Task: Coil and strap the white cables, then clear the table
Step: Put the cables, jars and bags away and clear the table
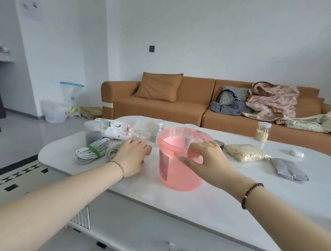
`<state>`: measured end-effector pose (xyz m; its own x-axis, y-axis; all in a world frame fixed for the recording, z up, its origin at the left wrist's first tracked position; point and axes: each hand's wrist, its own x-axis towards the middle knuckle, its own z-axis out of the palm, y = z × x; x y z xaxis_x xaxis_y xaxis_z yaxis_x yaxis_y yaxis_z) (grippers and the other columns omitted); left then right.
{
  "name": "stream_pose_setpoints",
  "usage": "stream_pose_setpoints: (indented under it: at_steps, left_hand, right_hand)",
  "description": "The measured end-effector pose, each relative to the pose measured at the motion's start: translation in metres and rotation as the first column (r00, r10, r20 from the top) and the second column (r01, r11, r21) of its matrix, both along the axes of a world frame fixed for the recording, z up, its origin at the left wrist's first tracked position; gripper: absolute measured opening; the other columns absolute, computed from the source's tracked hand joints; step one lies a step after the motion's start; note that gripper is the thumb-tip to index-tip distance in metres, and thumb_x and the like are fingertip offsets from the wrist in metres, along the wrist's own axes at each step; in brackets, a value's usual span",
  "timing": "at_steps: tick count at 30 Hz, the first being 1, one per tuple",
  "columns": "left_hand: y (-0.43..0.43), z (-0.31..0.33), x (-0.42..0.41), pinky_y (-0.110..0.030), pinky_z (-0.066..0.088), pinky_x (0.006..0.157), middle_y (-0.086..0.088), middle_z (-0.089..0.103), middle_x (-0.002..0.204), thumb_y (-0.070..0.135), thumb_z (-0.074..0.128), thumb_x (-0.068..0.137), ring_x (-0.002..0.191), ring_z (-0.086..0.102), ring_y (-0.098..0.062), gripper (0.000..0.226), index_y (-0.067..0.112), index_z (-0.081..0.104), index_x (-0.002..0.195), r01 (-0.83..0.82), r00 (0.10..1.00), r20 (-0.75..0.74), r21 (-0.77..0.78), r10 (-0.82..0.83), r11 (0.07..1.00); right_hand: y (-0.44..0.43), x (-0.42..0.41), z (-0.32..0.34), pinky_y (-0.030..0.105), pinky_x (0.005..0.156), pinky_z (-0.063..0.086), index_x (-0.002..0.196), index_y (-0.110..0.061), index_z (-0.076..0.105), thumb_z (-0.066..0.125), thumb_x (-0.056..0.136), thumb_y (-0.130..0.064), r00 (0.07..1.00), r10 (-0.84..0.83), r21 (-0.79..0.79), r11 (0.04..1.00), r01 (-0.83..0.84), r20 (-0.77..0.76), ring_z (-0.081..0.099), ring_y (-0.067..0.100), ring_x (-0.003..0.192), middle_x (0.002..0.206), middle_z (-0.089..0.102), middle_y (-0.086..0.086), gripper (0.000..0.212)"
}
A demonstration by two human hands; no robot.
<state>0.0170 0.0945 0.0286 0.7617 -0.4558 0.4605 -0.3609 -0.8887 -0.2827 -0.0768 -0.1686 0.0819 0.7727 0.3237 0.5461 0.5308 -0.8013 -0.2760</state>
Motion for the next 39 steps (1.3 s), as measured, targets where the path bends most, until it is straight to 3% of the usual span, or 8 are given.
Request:
stream_pose_setpoints:
  at_steps: [9,12,19,24,26,31,35,39]
  left_hand:
    - [0.022,0.010,0.027,-0.041,0.045,0.096,-0.011,0.053,0.134,0.017,0.053,0.095,0.121,0.056,-0.038,0.044,0.016,0.038,0.137,-0.562,0.816,-0.195,-0.041,0.545,0.826]
    - [0.028,0.007,0.028,-0.042,0.046,0.093,-0.013,0.056,0.131,0.027,0.050,0.097,0.118,0.058,-0.037,0.039,0.014,0.041,0.132,-0.509,0.846,-0.210,-0.040,0.491,0.860]
    - [-0.001,0.077,0.007,-0.048,0.051,0.077,-0.013,0.054,0.107,0.035,0.056,0.094,0.092,0.058,-0.034,0.031,0.011,0.043,0.108,0.001,1.000,-0.017,-0.532,-0.013,0.847]
    - [-0.057,0.162,-0.020,-0.035,0.054,0.080,-0.001,0.064,0.110,0.031,0.072,0.087,0.096,0.064,-0.020,0.034,0.018,0.051,0.111,0.248,0.852,-0.262,-0.562,-0.453,0.789]
    - [-0.085,0.164,-0.026,-0.032,0.050,0.078,0.004,0.065,0.101,0.034,0.074,0.085,0.090,0.061,-0.019,0.034,0.022,0.056,0.111,0.253,0.819,-0.356,-0.478,-0.449,0.841]
    - [-0.139,0.136,-0.026,-0.029,0.040,0.063,0.007,0.054,0.086,0.036,0.068,0.087,0.077,0.051,-0.016,0.022,0.023,0.055,0.099,0.285,0.793,-0.409,-0.407,-0.452,0.868]
    - [-0.162,0.127,-0.023,-0.029,0.039,0.061,0.004,0.058,0.086,0.038,0.067,0.087,0.075,0.053,-0.018,0.024,0.018,0.058,0.097,0.237,0.793,-0.461,-0.369,-0.398,0.899]
    - [-0.171,0.118,-0.014,-0.027,0.034,0.056,-0.001,0.051,0.077,0.032,0.063,0.086,0.065,0.043,-0.020,0.020,0.018,0.053,0.076,0.127,0.796,-0.558,-0.224,-0.234,0.966]
  right_hand:
    - [0.011,0.013,-0.001,0.031,0.077,0.031,0.064,-0.021,0.046,0.043,0.083,-0.072,0.995,-0.068,-0.026,0.997,0.070,0.075,0.047,0.012,0.066,0.059,0.050,-0.007,0.054]
    - [0.008,0.010,-0.001,0.029,0.081,0.032,0.064,-0.018,0.048,0.038,0.082,-0.074,0.990,-0.088,-0.083,0.992,0.097,0.108,0.048,0.013,0.066,0.058,0.051,-0.007,0.059]
    - [-0.006,0.008,-0.007,0.031,0.081,0.036,0.062,-0.014,0.050,0.050,0.082,-0.070,0.969,-0.150,-0.087,0.982,0.170,0.198,0.046,0.017,0.084,0.068,0.056,-0.003,0.059]
    - [-0.018,0.003,-0.022,0.035,0.095,0.039,0.067,-0.016,0.052,0.065,0.077,-0.057,0.942,-0.119,0.144,0.987,0.077,0.314,0.044,0.017,0.109,0.103,0.060,-0.010,0.043]
    - [-0.023,-0.003,-0.028,0.030,0.106,0.031,0.091,-0.017,0.056,0.068,0.073,-0.052,0.940,-0.135,0.292,0.956,0.040,0.312,0.036,0.017,0.130,0.133,0.047,-0.011,0.041]
    - [-0.039,-0.005,-0.056,0.035,0.121,0.020,0.147,-0.026,0.018,0.089,0.064,-0.048,0.986,-0.143,0.638,0.768,0.054,0.089,0.016,0.011,0.150,0.159,0.008,-0.016,0.112]
    - [-0.051,-0.006,-0.072,0.022,0.098,0.043,0.149,-0.051,0.000,0.091,0.052,-0.050,0.963,0.093,0.800,0.580,0.153,-0.252,0.042,0.015,0.137,0.158,0.018,-0.015,0.133]
    - [-0.057,-0.001,-0.077,0.016,0.078,0.052,0.150,-0.045,0.012,0.092,0.058,-0.045,0.938,0.166,0.826,0.537,0.174,-0.305,0.056,-0.005,0.112,0.146,0.043,-0.005,0.122]
